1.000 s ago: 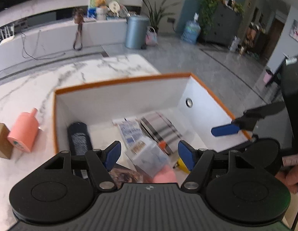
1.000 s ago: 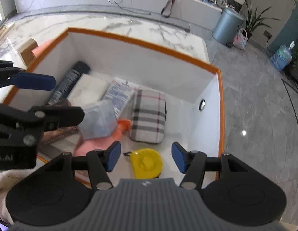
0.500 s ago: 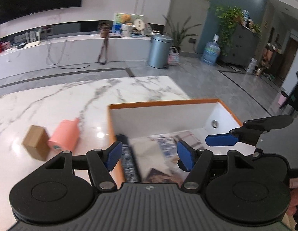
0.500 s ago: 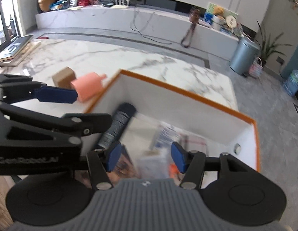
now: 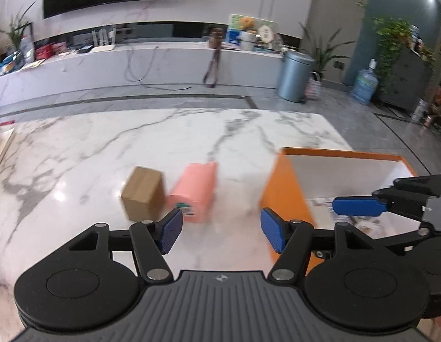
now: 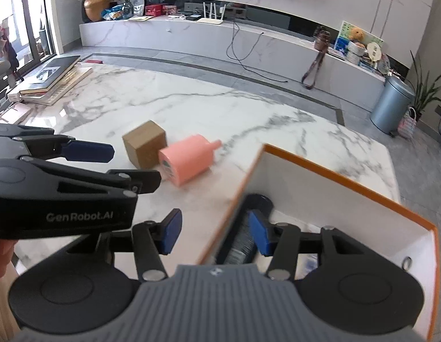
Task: Organize rigid objects
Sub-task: 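Withdraw both open grippers from the orange box back over the table, then grasp the brown cardboard box with the left gripper while the right gripper grasps the pink bottle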
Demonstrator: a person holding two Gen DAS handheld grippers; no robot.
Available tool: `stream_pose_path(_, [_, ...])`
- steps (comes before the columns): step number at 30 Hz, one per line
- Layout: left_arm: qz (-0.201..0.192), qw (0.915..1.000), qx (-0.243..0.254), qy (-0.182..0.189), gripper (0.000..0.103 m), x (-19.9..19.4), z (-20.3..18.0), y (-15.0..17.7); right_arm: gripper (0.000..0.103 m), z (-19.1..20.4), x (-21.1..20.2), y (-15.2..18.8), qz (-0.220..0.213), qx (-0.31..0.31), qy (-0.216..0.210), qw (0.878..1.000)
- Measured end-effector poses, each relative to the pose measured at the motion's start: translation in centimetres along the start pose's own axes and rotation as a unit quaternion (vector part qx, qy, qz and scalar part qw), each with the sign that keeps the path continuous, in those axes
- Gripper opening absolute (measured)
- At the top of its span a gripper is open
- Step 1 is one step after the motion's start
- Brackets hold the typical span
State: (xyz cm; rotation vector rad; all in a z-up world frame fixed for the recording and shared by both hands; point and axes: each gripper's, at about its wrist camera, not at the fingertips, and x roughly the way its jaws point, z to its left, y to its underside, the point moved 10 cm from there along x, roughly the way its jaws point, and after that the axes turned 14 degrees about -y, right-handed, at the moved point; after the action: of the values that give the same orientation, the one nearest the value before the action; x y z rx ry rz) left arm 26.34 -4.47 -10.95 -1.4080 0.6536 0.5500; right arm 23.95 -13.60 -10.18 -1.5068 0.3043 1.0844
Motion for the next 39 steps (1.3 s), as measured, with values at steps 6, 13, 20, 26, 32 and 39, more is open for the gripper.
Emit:
stream_pose_path(6, [0.021,0.9992,-0.031,-0.015,0.072,2.1,3.8,0.7,0.051,0.7,2.4,-1.1,0.005,-0.027,0.042,0.999])
stream_pose_path(13, [0.039,0.997,-0.058,-0.034,0.071,4.7,7.3,1.3,0.043,1.2,3.6,-3.2,-0.011,-0.056,0.062,0.996])
stream_pose_path(20, [-0.008,0.9988,-0.015,-0.046,0.074,6.2,7.1,0.1,0.042,1.5,7.2,-4.5,0.008,0.014,0.015,1.0])
stream_pose_path(26, [-0.018,0.9988,-0.02,-0.041,0.079,8.0,7.7,-0.5,0.043,0.5,9.1,-5.2,0.006,0.057,0.018,0.998])
stream_pose_path(32, [-0.022,0.9993,-0.002,-0.03,0.08,9.5,7.4,-1.0,0.045,-1.0,10.1,-6.0,-0.013,0.129,0.01,0.992])
stream_pose_path(39, [-0.026,0.9996,0.009,-0.009,0.078,10.7,7.0,-0.8,0.052,-1.3,12.3,-6.6,0.0,0.18,-0.016,0.984])
